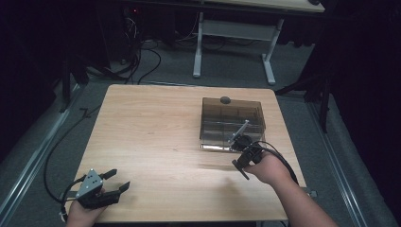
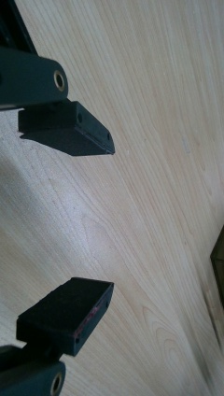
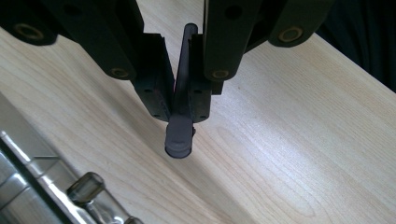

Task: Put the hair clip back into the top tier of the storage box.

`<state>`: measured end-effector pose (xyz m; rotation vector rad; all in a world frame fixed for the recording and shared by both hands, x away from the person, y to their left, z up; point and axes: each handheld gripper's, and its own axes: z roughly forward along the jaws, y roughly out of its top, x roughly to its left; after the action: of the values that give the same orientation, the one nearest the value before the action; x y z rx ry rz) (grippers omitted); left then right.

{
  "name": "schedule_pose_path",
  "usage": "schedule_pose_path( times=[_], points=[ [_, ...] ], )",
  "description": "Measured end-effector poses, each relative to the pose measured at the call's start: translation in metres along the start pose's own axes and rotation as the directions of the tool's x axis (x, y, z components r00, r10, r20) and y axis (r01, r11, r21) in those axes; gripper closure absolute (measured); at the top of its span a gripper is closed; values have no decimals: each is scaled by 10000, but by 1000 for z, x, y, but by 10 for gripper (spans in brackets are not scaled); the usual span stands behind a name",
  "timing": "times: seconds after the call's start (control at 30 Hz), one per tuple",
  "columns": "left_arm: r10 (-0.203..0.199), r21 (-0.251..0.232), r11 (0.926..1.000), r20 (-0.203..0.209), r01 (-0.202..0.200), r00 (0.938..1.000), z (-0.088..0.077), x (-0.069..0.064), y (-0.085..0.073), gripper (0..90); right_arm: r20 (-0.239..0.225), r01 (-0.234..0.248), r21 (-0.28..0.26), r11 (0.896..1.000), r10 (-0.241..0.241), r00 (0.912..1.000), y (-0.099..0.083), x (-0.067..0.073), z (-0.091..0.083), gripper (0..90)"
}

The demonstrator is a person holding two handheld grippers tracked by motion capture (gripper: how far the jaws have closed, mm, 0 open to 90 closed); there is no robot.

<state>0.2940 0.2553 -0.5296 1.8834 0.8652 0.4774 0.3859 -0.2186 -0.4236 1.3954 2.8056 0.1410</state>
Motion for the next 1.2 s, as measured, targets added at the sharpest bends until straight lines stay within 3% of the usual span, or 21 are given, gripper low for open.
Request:
schedule_pose_path(
  times=[0.17,0.2,0.23,0.47,0.5,0.53,0.83,1.2],
  points=[
    [-15,3,10000,9,15,10000,0,0,0,286,-3,16,4,10000,-16,10000,2,-4,-7,807],
    [-9,4,10000,7,9,10000,0,0,0,286,-52,-337,119,9994,337,9994,2,-2,-9,807],
    [-9,4,10000,8,9,10000,0,0,0,286,-8,-1,24,10000,1,10000,4,-5,-9,807],
    [-6,27,10000,27,6,10000,-1,1,0,286,-34,21,27,10000,-21,10000,7,-9,-15,807],
    [-6,28,10000,29,6,10000,-1,1,0,286,-73,-156,54,9999,156,9999,8,-8,-17,807],
    [-20,27,10000,41,20,10000,-1,1,0,286,-63,12,-7,10000,-12,10000,9,-10,-18,807],
    [-63,-46,10000,30,63,10000,0,1,0,286,87,50,-115,9999,-49,10000,15,-15,-31,807],
    [-31,20,10000,58,31,10000,0,1,0,286,199,38,-202,9998,-34,9998,32,-22,-47,807]
  ],
)
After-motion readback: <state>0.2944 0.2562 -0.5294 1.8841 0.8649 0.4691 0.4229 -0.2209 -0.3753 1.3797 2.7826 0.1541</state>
